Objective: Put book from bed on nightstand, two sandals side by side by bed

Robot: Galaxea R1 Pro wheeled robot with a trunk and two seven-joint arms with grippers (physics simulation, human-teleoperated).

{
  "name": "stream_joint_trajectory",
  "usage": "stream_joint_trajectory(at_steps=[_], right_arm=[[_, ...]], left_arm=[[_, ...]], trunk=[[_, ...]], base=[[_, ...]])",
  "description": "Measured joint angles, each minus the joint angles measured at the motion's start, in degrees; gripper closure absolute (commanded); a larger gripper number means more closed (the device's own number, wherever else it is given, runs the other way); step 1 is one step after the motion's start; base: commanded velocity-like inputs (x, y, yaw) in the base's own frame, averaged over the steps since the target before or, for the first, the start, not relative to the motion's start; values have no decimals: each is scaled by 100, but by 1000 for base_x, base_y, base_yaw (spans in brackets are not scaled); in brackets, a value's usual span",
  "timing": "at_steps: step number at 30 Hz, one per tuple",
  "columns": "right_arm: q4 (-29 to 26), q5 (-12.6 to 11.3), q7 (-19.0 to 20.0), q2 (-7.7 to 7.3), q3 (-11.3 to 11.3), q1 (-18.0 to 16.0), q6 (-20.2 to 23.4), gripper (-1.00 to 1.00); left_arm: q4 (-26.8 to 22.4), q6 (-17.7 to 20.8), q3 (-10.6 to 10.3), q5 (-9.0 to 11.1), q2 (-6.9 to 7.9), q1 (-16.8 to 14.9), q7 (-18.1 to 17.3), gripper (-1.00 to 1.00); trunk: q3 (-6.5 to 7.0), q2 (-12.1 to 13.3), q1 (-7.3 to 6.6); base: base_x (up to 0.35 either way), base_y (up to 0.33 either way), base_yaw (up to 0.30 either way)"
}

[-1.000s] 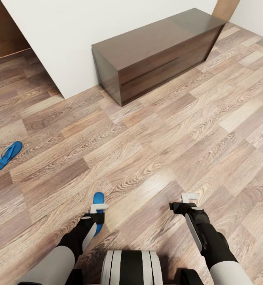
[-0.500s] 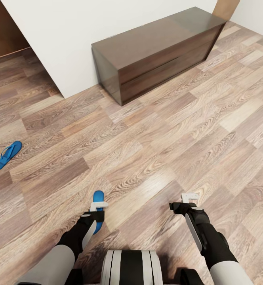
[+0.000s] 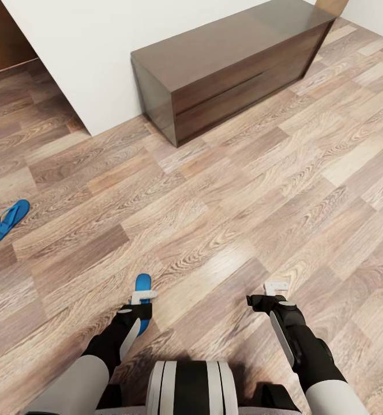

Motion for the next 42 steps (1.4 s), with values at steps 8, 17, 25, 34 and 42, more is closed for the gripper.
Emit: stream_joint_trajectory(at_steps=[8, 17, 25, 34, 42], right_arm=[[8, 0, 0, 0, 0, 1, 0, -100], [23, 1, 0, 0, 0, 2, 0, -100], [26, 1, 0, 0, 0, 2, 0, -100], [22, 1, -26, 0, 2, 1, -2, -100], [3, 11, -44, 13, 9, 4, 15, -100]], left_arm=[[30, 4, 1, -11, -2, -2, 4, 100], [-115, -1, -10, 2, 6, 20, -12, 100], [-788, 343, -20, 10, 6, 98, -16, 100], [-999, 400, -20, 10, 6, 162, -14, 100], [-1025, 540, -19, 12, 6, 167, -15, 100]], trunk=[[43, 3, 22], [242, 15, 136], [419, 25, 116], [619, 38, 93], [796, 48, 72]], base=[[0, 0, 0], [0, 0, 0], [0, 0, 0], [0, 0, 0], [0, 0, 0]])
